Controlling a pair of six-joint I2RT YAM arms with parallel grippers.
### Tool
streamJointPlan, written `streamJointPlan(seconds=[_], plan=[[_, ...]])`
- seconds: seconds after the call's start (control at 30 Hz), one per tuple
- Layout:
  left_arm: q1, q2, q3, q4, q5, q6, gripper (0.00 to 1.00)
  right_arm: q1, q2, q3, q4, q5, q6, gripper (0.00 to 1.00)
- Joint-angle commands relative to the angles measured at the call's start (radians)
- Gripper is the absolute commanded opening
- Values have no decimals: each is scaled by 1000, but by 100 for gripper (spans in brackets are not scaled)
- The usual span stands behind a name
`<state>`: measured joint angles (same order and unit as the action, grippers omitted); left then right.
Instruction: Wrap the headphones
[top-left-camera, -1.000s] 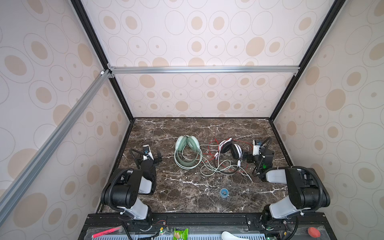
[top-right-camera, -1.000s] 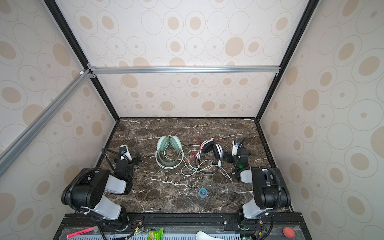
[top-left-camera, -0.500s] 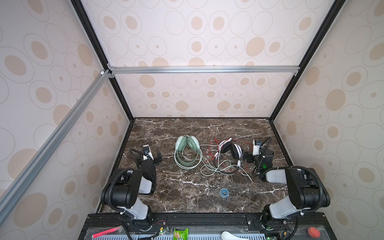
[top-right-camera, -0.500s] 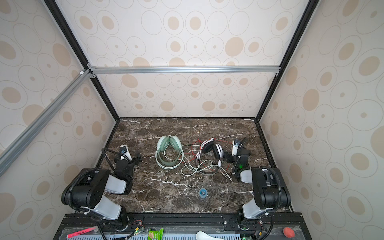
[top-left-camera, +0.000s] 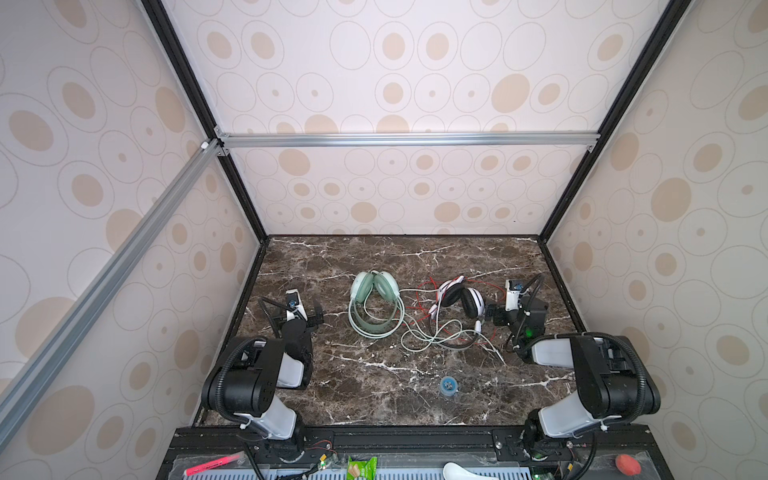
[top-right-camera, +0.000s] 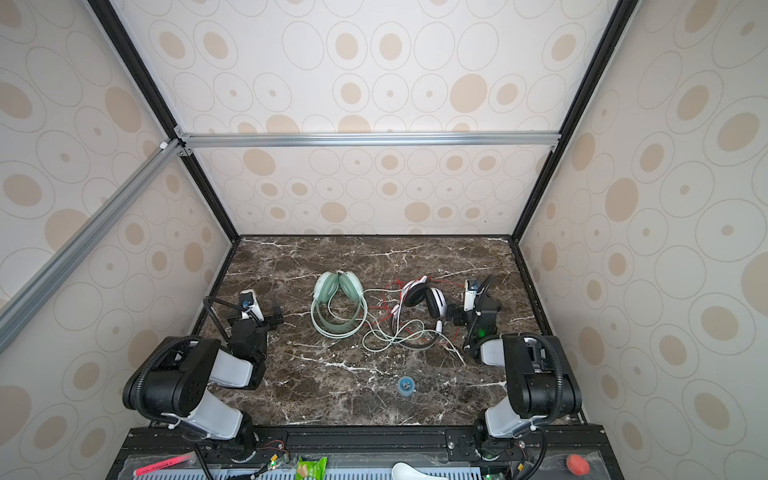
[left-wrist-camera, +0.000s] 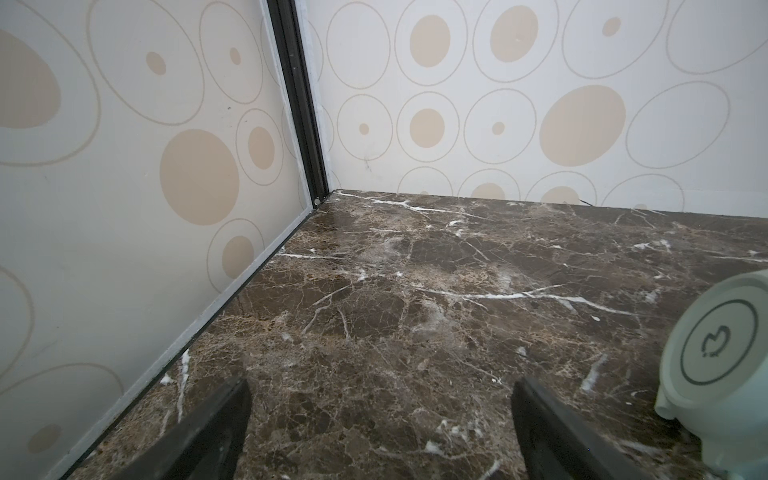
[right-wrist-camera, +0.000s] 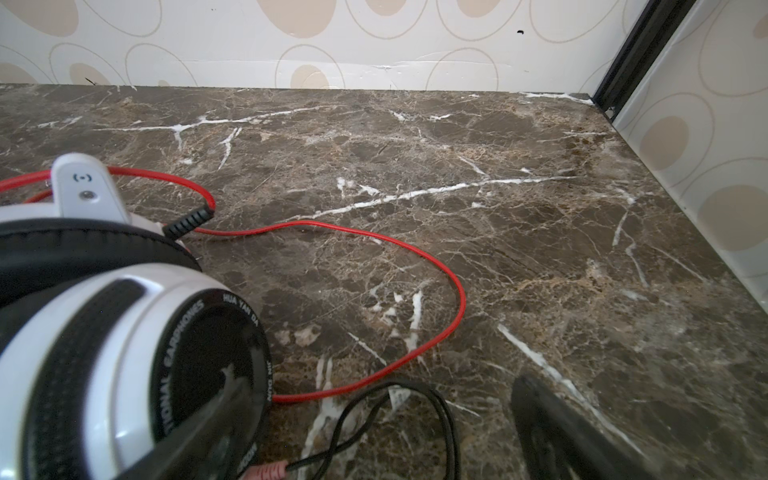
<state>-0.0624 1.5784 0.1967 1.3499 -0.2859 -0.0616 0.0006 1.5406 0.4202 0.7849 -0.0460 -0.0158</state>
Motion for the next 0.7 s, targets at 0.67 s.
streamJointPlan(seconds=[0.67], plan=[[0,-373,203,-704,9,-125,98,28,-356,213,-670,168,154,100]])
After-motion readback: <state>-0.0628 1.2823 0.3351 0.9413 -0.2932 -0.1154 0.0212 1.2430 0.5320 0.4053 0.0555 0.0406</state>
